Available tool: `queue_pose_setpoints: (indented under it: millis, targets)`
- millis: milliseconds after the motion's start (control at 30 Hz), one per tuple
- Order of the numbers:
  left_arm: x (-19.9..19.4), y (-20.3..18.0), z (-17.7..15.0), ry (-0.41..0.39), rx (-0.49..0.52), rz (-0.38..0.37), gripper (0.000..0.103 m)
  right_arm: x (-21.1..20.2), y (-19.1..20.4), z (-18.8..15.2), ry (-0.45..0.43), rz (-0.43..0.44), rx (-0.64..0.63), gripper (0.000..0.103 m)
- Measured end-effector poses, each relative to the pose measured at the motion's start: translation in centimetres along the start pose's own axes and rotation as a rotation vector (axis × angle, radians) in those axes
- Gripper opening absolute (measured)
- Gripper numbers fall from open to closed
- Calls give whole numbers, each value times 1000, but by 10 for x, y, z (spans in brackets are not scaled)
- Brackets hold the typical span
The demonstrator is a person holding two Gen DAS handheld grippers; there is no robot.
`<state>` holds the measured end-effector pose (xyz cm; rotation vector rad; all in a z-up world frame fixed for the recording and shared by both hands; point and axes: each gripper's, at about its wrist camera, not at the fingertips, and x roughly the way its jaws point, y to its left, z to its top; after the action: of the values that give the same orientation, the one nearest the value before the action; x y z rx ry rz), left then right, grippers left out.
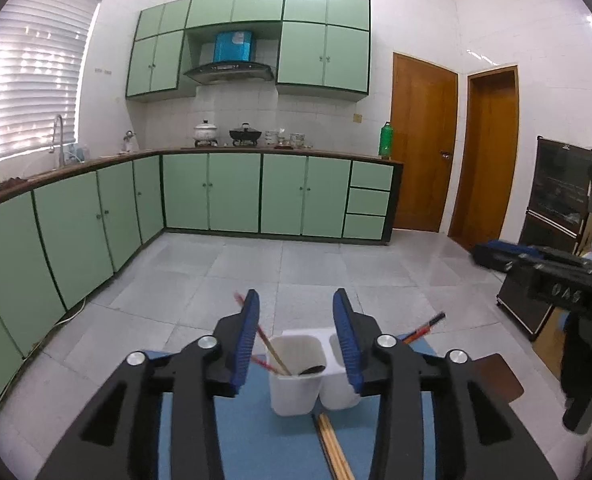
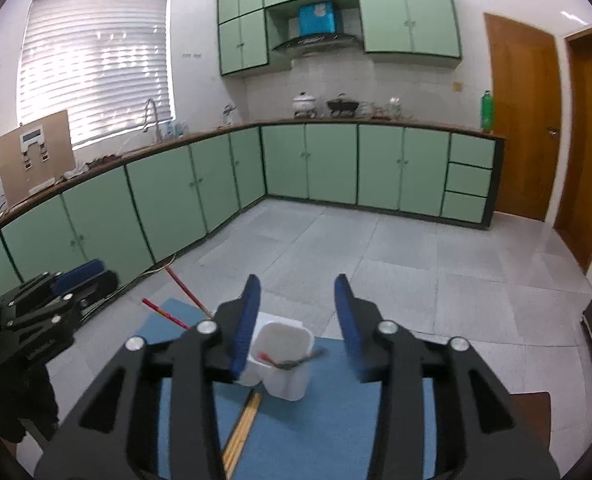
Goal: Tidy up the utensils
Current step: 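Lower the right tool's chopstick into the holder while the left tool inserts its chopstick, then open both tools and withdraw them from the holder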
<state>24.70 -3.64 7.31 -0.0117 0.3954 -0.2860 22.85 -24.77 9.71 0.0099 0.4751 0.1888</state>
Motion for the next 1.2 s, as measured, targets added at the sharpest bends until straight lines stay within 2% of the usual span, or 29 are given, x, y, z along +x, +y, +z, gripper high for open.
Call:
queue_pose_setpoints:
  millis: [67,100,167,267,400,533,700,800,867,1067,1200]
  targets:
    - [-10,1,-13,10,-2,13,53,-13,-7,-11,-18,-32,15,61]
    - [-13,2,-18,14,-4,18,59,-20,-9,-18,-27,-38,21,64]
    - [-21,3,-36,32,-13,27,66,-33,-12,-39,-34,-60,23,78]
    - [-27,6,-70,74,-30,50,73,-44,-11,-78,-19,-96,12,89]
    - [-24,12,-121,162,-49,87,76,-41,-6,-136,61,-116,37,90]
    - [-10,22,-172,297,-71,133,76,-26,4,-191,179,-98,90,90]
    - [-1,32,-216,413,-86,168,76,-14,31,-242,290,-73,113,90]
    - [-2,33,-234,442,-72,189,77,-7,47,-260,335,-54,119,90]
    - [-2,36,-241,460,-72,199,77,-3,59,-268,358,-45,99,80]
    - [-2,37,-249,469,-64,220,80,5,74,-277,404,-11,83,67]
    - [-2,41,-250,473,-79,228,82,12,81,-280,428,2,65,63]
